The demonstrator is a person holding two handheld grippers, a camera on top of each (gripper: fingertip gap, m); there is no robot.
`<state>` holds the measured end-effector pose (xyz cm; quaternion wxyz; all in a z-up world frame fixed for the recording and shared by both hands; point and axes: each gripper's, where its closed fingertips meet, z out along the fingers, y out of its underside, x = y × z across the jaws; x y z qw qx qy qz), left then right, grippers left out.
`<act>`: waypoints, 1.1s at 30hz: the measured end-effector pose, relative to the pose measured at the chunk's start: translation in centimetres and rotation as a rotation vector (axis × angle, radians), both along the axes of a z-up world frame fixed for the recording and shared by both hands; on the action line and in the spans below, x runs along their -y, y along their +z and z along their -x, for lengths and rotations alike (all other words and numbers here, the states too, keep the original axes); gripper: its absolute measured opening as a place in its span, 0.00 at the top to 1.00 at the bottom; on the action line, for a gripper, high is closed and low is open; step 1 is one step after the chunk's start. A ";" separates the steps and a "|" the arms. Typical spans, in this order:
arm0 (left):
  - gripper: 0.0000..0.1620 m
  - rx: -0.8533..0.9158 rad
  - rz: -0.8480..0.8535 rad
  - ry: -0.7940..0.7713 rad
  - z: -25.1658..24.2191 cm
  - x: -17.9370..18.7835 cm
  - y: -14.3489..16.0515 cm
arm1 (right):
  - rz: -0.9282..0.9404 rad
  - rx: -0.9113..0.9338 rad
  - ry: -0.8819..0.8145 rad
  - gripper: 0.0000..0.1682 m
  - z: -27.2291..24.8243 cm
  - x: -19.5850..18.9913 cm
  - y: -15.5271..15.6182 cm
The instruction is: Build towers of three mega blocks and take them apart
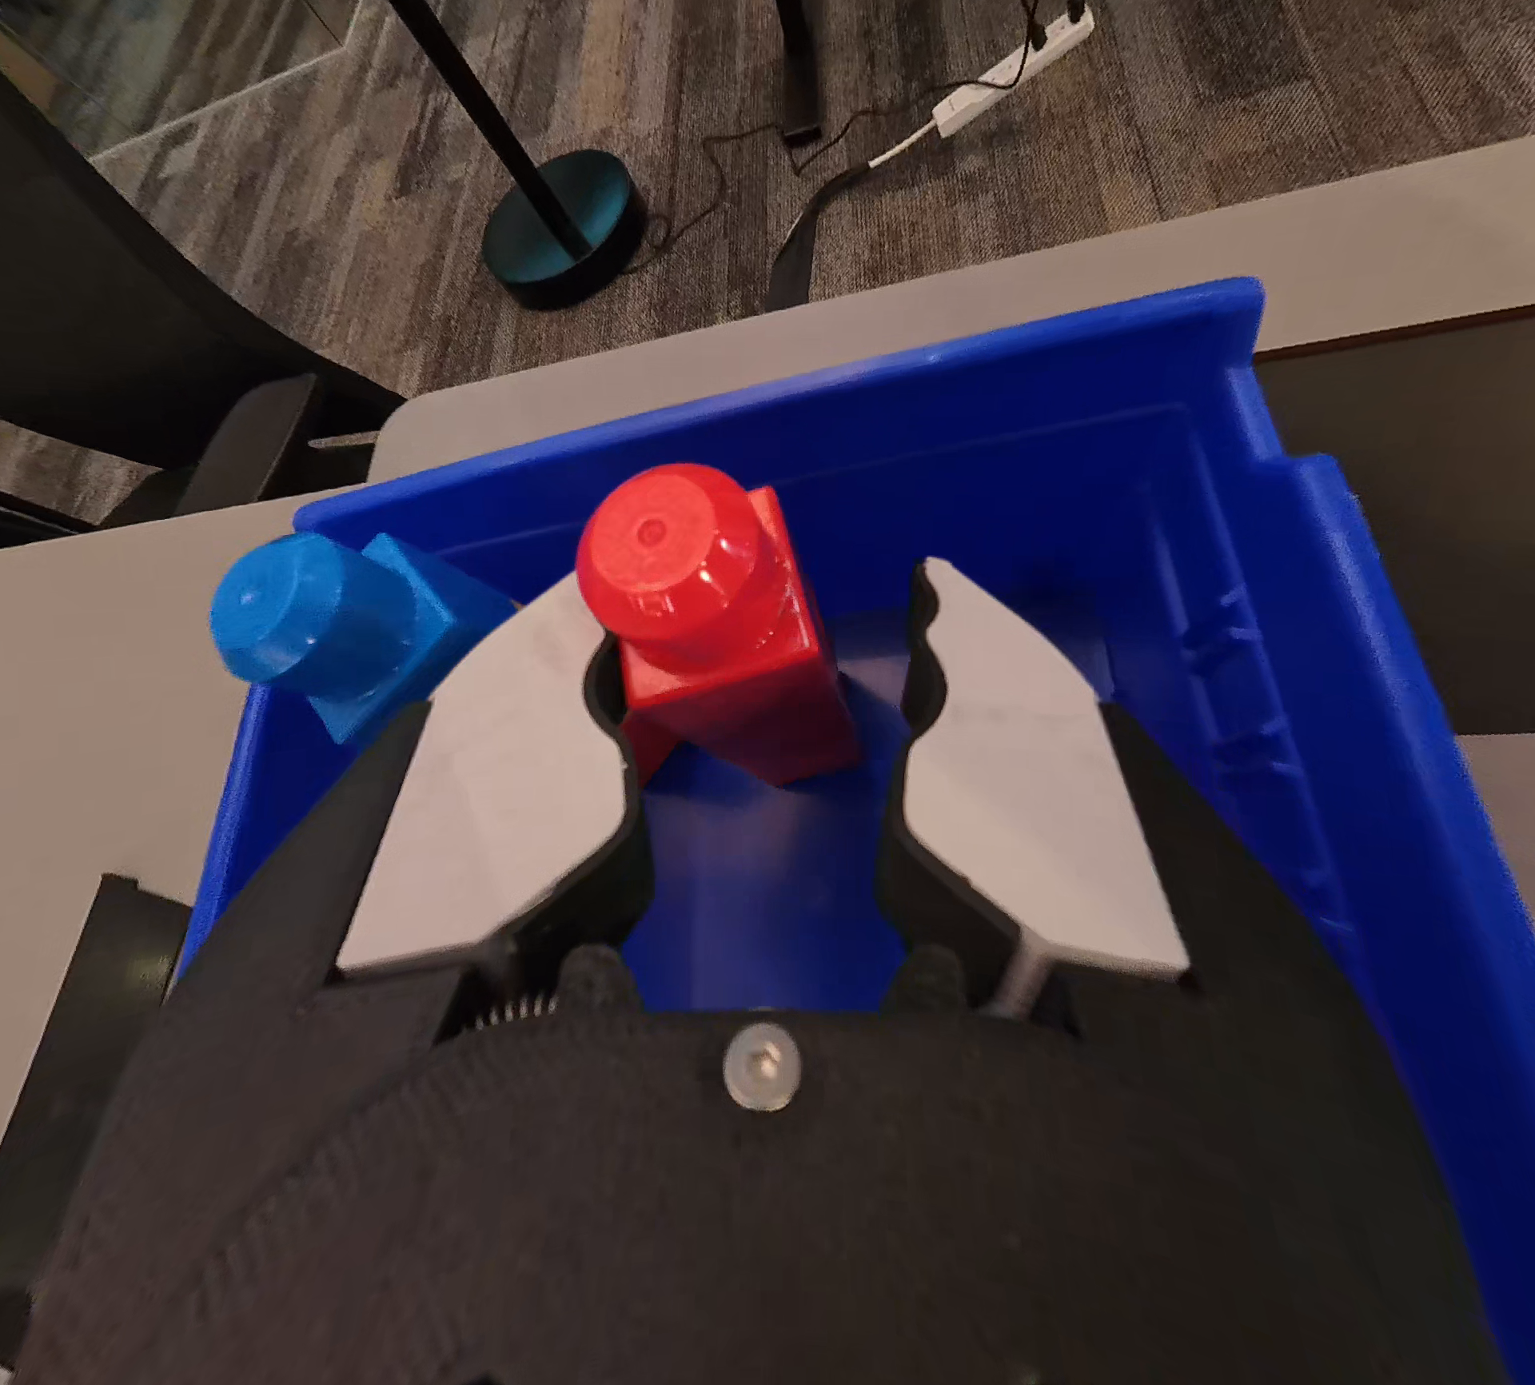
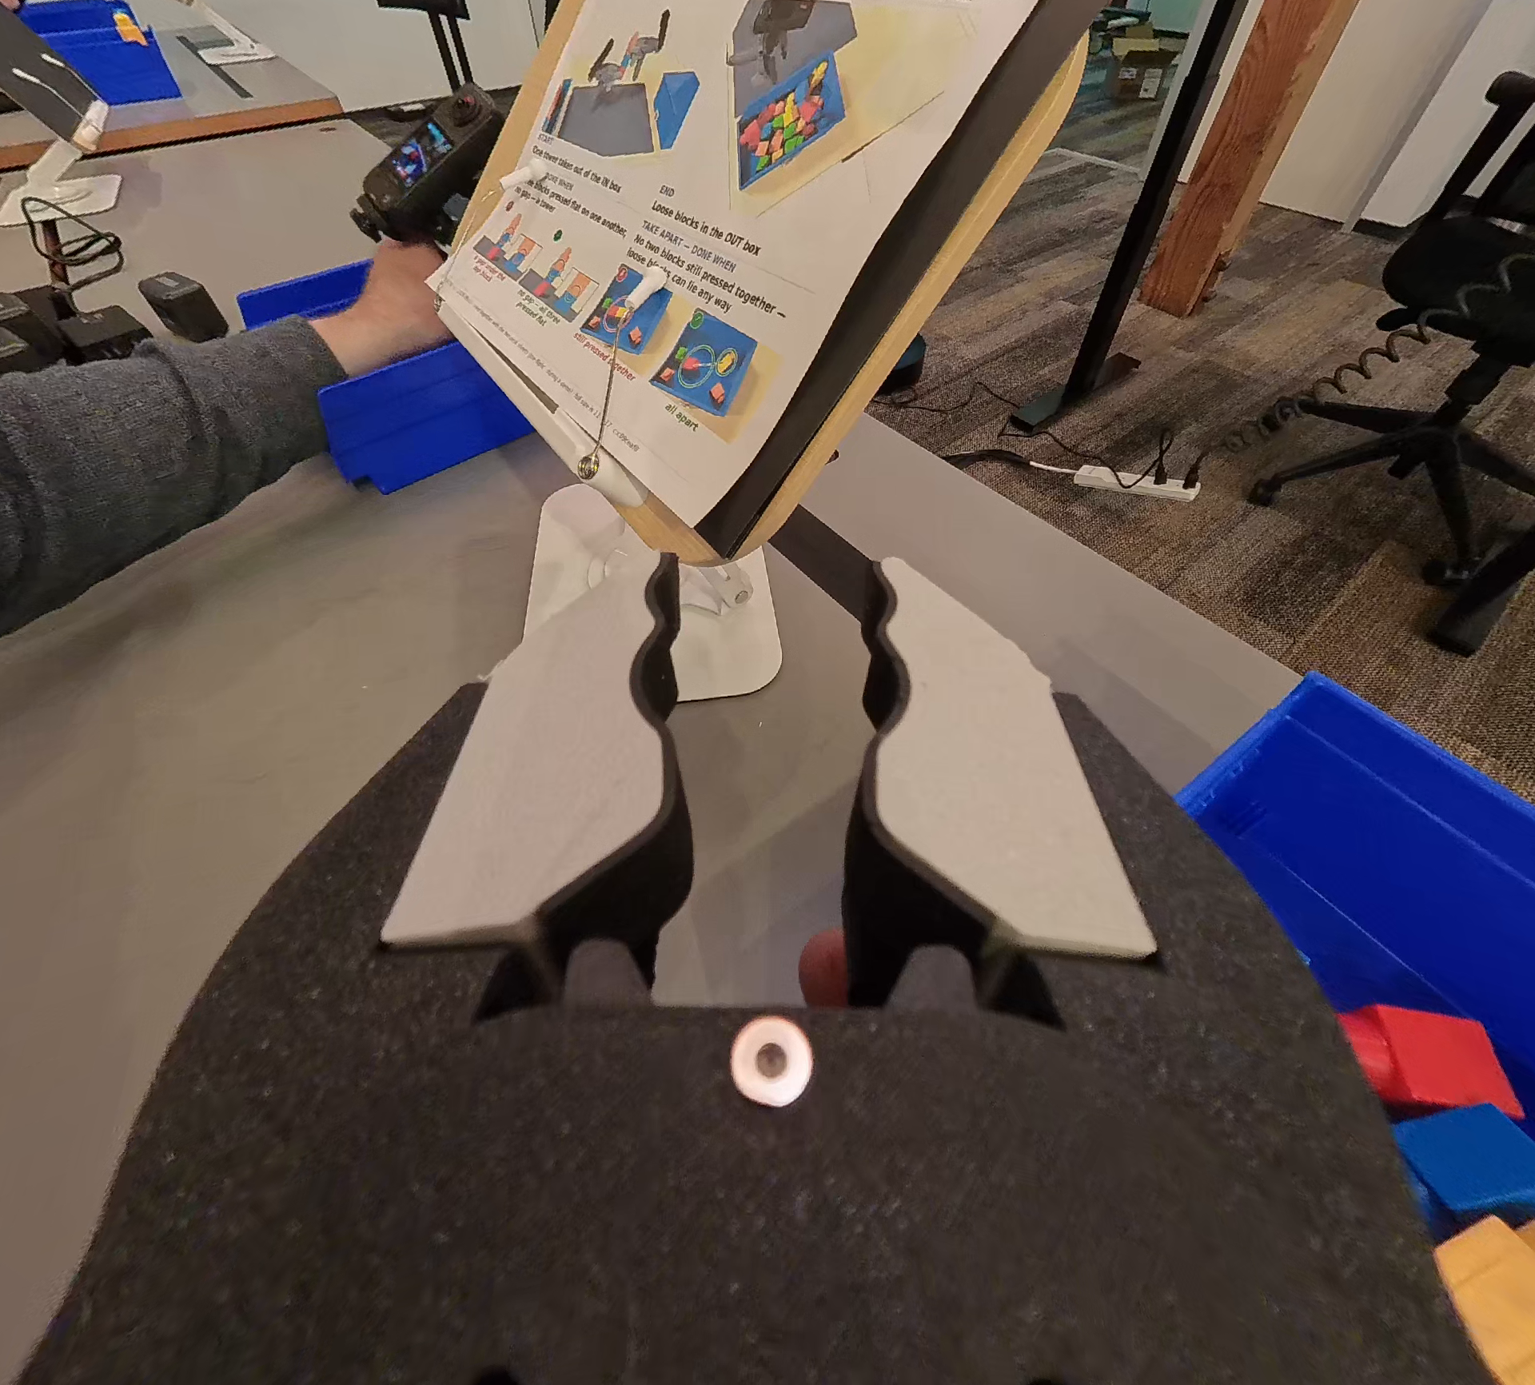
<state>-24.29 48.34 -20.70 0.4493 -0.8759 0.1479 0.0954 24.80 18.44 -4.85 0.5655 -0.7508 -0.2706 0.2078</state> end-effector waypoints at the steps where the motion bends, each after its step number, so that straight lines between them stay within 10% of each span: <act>1: 0.61 0.004 0.014 -0.004 -0.1 -0.1 -0.3 | 0.000 0.001 0.001 0.75 0.0 0.0 0.0; 15: 0.73 0.148 0.015 -0.125 -2.2 2.6 2.5 | -0.047 -0.004 0.061 0.75 1.1 0.9 1.1; 26: 0.74 0.053 -0.098 -0.460 -9.2 17.9 16.1 | -0.145 -0.023 0.269 0.73 7.1 4.1 3.2; 33: 0.74 0.110 0.003 -1.029 -24.2 28.6 16.8 | -0.151 -0.156 0.460 0.69 11.7 6.5 4.1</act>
